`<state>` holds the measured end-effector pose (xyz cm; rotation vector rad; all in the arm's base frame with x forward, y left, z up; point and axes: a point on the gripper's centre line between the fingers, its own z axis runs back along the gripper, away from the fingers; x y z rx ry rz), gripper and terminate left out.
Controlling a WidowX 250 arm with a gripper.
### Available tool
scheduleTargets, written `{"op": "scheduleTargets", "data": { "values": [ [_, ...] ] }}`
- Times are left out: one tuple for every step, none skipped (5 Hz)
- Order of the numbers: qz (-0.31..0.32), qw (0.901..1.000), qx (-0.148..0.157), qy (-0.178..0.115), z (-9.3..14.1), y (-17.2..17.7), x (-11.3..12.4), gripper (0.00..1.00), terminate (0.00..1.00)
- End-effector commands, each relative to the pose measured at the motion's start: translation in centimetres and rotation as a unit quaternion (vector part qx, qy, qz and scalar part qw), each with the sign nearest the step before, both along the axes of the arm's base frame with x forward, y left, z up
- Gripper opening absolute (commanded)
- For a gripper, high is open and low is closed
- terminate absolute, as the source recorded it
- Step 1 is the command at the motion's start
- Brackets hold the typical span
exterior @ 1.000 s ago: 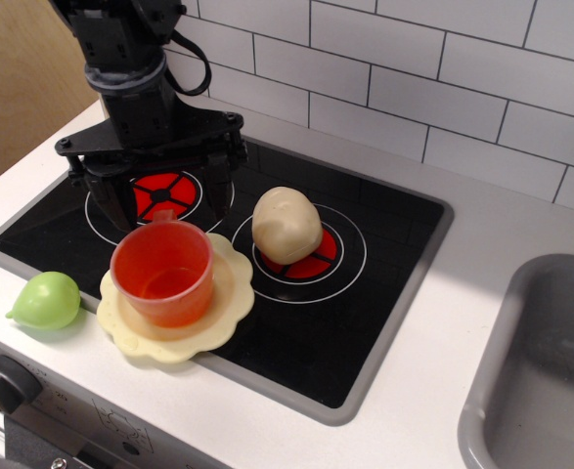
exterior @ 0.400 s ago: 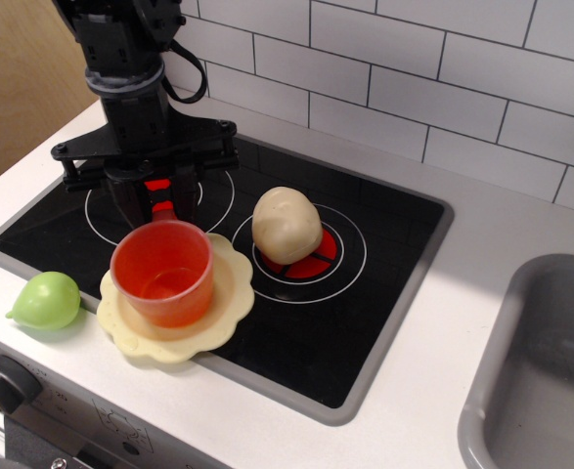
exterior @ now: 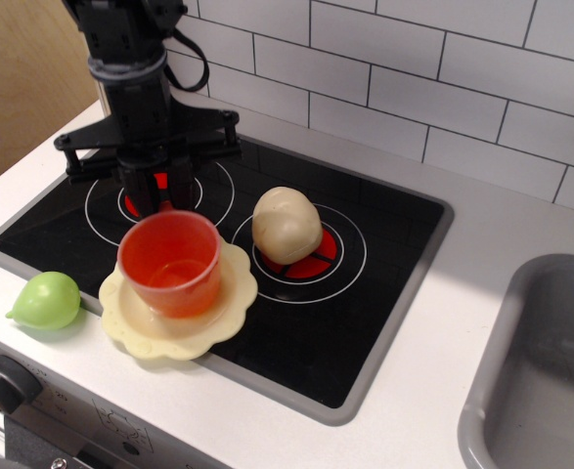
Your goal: Take cup off plate
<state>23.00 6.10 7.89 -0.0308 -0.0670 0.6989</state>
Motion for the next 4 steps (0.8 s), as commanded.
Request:
{"op": "scheduleTargets", "data": {
  "values": [
    [-0.028,0.9995,-0.016,0.001,4.0,-2.1,0.5,0.0,0.0],
    [-0.105,0.9943,-0.012,0.015,4.4,-4.6,0.4,0.0,0.0],
    [-0.181,0.983,-0.021,0.022,4.3,-7.0,0.8,0.0,0.0],
    [-0.264,0.9644,-0.002,0.015,3.3,-9.3,1.3,0.0,0.0]
  ]
}}
